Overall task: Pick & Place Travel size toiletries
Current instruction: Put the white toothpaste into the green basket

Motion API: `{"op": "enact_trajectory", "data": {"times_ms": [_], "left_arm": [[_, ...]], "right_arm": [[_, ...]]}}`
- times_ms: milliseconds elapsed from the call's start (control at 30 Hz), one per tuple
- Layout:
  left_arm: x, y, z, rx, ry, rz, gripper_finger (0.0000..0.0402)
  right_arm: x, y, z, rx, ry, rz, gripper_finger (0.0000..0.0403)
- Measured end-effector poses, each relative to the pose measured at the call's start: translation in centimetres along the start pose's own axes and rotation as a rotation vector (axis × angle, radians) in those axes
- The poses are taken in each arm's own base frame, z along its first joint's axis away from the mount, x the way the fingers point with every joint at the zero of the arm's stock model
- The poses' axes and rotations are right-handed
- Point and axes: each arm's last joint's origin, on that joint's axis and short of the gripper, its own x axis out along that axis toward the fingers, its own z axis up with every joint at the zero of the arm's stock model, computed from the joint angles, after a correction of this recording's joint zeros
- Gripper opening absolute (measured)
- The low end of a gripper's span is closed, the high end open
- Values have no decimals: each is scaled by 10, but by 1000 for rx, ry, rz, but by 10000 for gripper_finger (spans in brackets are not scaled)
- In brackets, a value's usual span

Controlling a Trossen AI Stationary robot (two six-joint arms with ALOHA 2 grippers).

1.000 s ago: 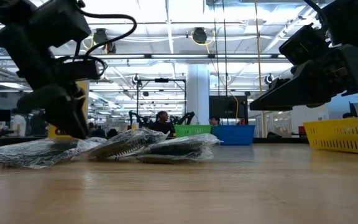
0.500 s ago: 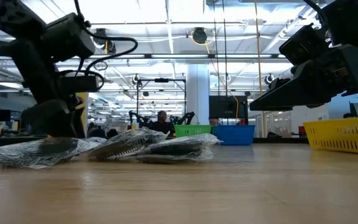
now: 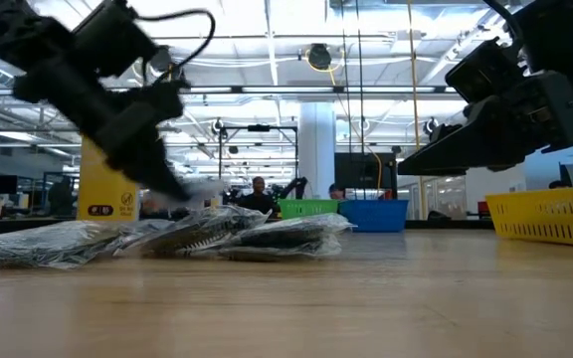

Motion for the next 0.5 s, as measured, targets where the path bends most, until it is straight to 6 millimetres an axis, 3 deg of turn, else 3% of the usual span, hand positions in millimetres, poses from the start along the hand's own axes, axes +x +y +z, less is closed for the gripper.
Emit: {"op": "enact_trajectory", "data": {"times_ms": [267,367,500], "left_arm": [[12,1,108,-35,-261,15,9],[32,12,144,-34,-239,74,14],[71,38,176,-93,-117,171,6]], "right_arm": [[2,-9,4,22,-36,-37,215],[2,-10,4,22,-36,-38,215],[2,-9,4,21,-33,-36,215]]}}
